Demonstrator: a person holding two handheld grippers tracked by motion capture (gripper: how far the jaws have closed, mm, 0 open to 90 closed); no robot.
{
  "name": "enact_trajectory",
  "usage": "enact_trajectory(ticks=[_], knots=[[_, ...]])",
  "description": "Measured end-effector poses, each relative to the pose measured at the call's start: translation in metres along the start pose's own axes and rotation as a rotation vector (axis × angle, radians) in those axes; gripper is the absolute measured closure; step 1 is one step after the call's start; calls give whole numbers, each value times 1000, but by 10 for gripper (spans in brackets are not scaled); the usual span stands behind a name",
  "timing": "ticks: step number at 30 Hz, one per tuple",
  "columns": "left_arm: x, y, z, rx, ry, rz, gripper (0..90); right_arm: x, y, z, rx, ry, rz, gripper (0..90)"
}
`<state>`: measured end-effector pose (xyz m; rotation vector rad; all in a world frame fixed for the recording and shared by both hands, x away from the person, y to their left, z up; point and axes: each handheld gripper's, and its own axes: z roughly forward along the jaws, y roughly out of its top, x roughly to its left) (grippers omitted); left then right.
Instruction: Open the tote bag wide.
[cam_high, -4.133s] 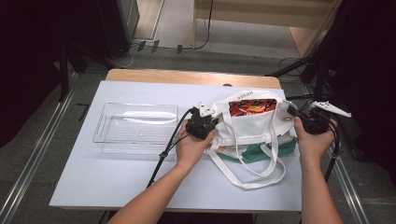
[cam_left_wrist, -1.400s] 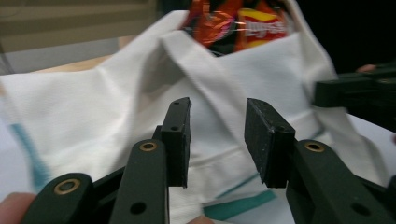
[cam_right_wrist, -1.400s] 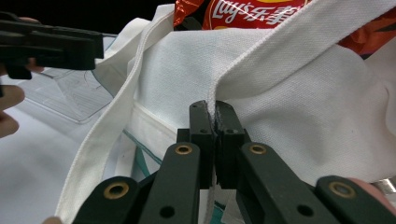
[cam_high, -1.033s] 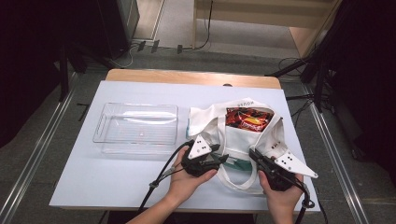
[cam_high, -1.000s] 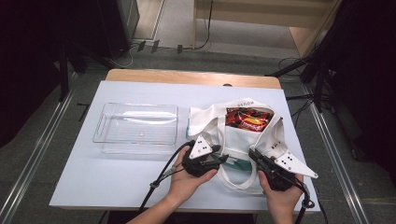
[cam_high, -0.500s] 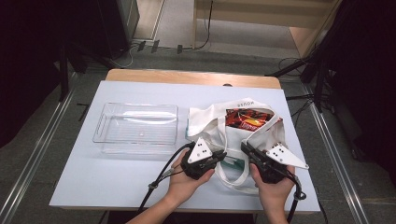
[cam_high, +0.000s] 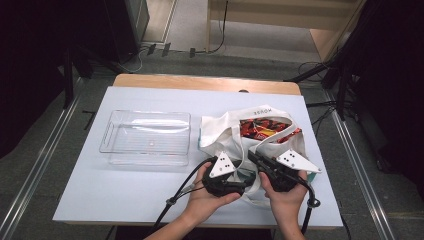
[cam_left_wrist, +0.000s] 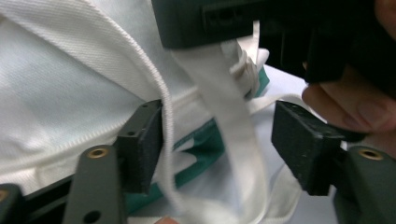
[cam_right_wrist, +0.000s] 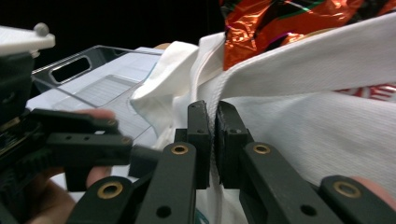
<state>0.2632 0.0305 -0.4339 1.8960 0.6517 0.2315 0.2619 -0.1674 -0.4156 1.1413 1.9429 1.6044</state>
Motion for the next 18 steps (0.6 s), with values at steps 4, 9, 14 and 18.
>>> enact_trajectory(ticks=[4, 9, 14, 18], knots=[[-4, 1, 5, 9, 45, 12, 290, 3, 1, 0, -2, 32, 18, 872], [-6, 0, 8, 26, 109, 28, 491, 4, 2, -3, -14, 51, 23, 871], [-1, 3, -2, 17, 85, 39, 829, 1, 1, -7, -15, 64, 17, 812], [10, 10, -14, -16, 99, 14, 860, -2, -1, -20, -59, 53, -2, 628]])
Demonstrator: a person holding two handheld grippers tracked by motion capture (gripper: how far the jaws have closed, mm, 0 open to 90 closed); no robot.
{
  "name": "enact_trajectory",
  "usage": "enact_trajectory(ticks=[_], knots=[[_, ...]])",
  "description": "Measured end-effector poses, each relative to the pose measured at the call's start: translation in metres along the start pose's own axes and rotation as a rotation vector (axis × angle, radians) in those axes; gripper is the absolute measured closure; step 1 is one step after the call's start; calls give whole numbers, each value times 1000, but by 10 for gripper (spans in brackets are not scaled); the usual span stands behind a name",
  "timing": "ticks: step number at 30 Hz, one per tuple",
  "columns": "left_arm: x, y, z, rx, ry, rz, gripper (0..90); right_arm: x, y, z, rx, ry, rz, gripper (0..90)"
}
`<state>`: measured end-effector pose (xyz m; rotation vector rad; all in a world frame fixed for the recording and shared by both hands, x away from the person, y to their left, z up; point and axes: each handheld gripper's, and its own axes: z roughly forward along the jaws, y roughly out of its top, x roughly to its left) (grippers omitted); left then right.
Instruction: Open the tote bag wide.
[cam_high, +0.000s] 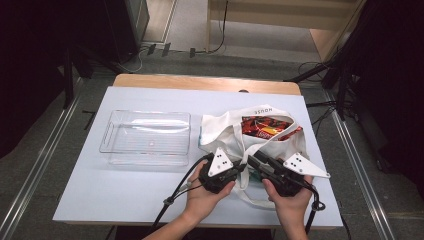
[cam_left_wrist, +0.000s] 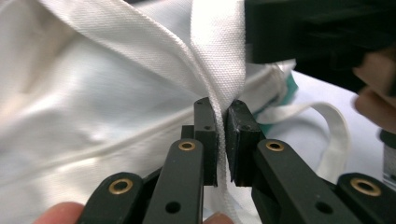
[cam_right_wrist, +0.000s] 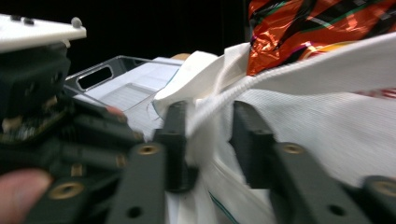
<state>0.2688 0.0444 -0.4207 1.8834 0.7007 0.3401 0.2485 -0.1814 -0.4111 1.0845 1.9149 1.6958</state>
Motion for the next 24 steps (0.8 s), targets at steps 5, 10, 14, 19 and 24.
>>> enact_trajectory(ticks=[5, 10, 14, 19, 24], knots=[[12, 6, -11, -36, 5, -13, 864, -9, -8, -26, -41, -65, -6, 545], [15, 16, -19, -85, 2, -18, 863, -19, -2, -24, -64, -232, -17, 493], [16, 22, -23, -100, 2, -7, 863, -22, 11, -16, -91, -347, -31, 446], [20, 23, -25, -105, 6, -10, 863, -26, 10, -3, -7, -459, -10, 330], [23, 24, -28, -122, -2, -25, 864, -23, -3, 4, 51, -446, 9, 448]])
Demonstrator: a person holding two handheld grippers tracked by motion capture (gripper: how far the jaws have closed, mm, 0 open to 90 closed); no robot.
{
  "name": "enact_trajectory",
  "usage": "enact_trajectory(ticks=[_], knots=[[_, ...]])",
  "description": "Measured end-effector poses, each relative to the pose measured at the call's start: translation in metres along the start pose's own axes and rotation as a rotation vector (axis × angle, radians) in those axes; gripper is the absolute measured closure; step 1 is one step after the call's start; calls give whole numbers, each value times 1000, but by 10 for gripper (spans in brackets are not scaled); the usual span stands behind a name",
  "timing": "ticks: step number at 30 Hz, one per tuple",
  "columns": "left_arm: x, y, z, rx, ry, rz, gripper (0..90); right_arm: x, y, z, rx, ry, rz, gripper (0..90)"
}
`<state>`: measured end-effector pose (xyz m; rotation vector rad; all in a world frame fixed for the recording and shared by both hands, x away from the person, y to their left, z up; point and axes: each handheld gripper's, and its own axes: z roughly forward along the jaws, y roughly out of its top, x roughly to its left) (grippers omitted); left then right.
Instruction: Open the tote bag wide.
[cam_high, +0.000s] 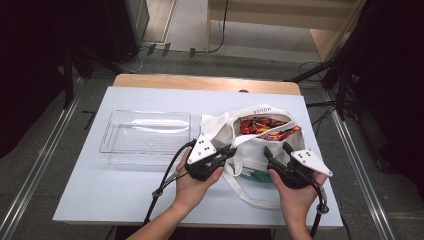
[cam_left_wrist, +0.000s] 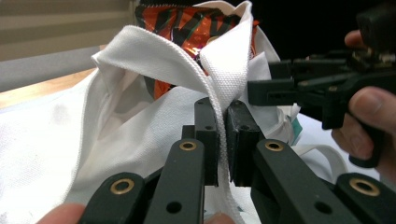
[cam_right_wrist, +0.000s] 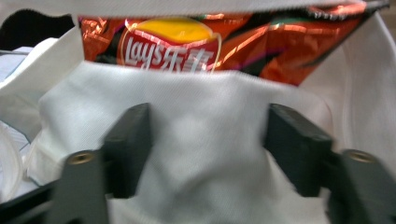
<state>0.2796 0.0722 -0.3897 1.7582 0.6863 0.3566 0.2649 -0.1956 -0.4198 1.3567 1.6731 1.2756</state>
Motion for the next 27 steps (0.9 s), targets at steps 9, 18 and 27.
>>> enact_trajectory(ticks=[9, 18, 27], knots=[[3, 12, 0, -26, -7, -7, 864, -6, -8, -12, -5, 71, -19, 874], [16, 37, 9, -88, 42, -34, 864, -6, -15, -19, 23, 95, -50, 895], [41, 50, 35, -107, 156, -164, 861, -5, -22, -23, 64, 105, -86, 897]])
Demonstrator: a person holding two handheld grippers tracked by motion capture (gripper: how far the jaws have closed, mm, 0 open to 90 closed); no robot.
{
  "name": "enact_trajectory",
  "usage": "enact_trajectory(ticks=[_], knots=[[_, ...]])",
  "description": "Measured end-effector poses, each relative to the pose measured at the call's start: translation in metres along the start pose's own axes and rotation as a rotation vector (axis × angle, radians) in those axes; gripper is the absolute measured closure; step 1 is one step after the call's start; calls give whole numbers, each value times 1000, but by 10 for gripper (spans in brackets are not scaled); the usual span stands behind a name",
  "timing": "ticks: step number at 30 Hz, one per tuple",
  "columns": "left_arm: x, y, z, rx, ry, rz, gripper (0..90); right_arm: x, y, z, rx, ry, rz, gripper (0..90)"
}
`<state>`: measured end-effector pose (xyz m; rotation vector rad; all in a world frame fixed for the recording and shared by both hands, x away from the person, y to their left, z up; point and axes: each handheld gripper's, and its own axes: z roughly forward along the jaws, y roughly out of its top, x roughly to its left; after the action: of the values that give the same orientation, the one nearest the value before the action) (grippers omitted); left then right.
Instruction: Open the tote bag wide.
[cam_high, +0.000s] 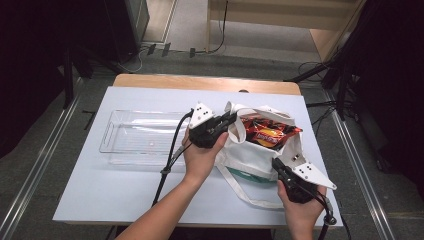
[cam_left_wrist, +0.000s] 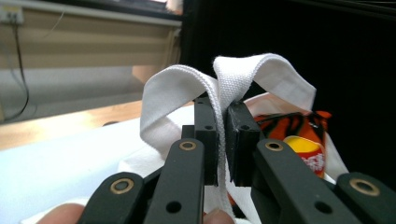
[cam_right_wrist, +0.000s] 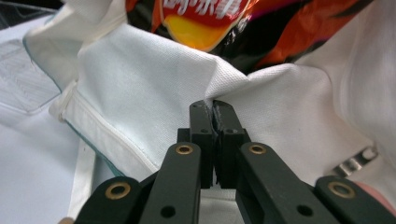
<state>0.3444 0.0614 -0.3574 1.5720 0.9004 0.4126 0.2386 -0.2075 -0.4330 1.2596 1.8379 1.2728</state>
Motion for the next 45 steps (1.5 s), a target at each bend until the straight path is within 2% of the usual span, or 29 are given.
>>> enact_trajectory(ticks=[1, 4, 5, 6, 8, 9, 10, 14, 16, 19, 21, 23, 26, 28, 31, 33, 35, 37, 39, 42, 45], knots=[[2, 0, 3, 4, 20, -11, 860, -1, -1, 0, 6, 2, -1, 897], [14, -2, 9, 11, 61, -79, 835, -2, -3, -1, 17, 12, 1, 899], [19, -2, 9, 13, 56, -110, 819, -3, -3, -1, 18, 15, -1, 899], [20, -1, 9, 14, 56, -123, 807, -2, -3, -1, 18, 16, -1, 899], [22, 0, 11, 43, 73, -107, 803, -3, -4, 0, 20, 18, 5, 900], [22, -1, 14, 78, 81, -98, 806, -3, -4, 0, 18, 21, 5, 900], [22, -7, 21, 149, 92, -94, 814, -3, -4, 0, 18, 22, 8, 900], [21, -28, 33, 256, 124, -54, 842, -4, -4, 1, 24, 29, 20, 899], [19, -37, 35, 281, 119, -50, 846, -2, -4, 1, 27, 33, 6, 899], [14, -49, 35, 301, 114, -25, 848, -2, -5, 0, 19, 40, 15, 884], [13, -57, 35, 310, 120, -23, 844, -3, -3, -3, -6, 41, 24, 866], [14, -65, 35, 301, 115, -26, 832, -3, 3, -10, -45, 33, 29, 807], [11, -74, 32, 270, 120, -12, 831, -8, 14, -22, -126, -12, 27, 765], [8, -78, 31, 259, 123, 14, 830, -17, 20, -27, -175, -85, 29, 713], [7, -84, 30, 251, 128, 41, 828, -37, 26, -24, -200, -191, 100, 671], [6, -87, 30, 245, 130, 45, 828, -50, 26, -13, -156, -194, 143, 655], [6, -89, 30, 243, 138, 61, 828, -59, 23, 0, -104, -185, 162, 680], [5, -90, 30, 243, 139, 60, 828, -65, 17, 12, -62, -144, 188, 757], [4, -91, 30, 239, 143, 62, 827, -68, 11, 23, -25, -115, 188, 864], [5, -94, 29, 233, 143, 73, 825, -70, 4, 33, 17, -123, 188, 894], [4, -98, 28, 222, 147, 70, 828, -78, -5, 41, 57, -125, 215, 897]])
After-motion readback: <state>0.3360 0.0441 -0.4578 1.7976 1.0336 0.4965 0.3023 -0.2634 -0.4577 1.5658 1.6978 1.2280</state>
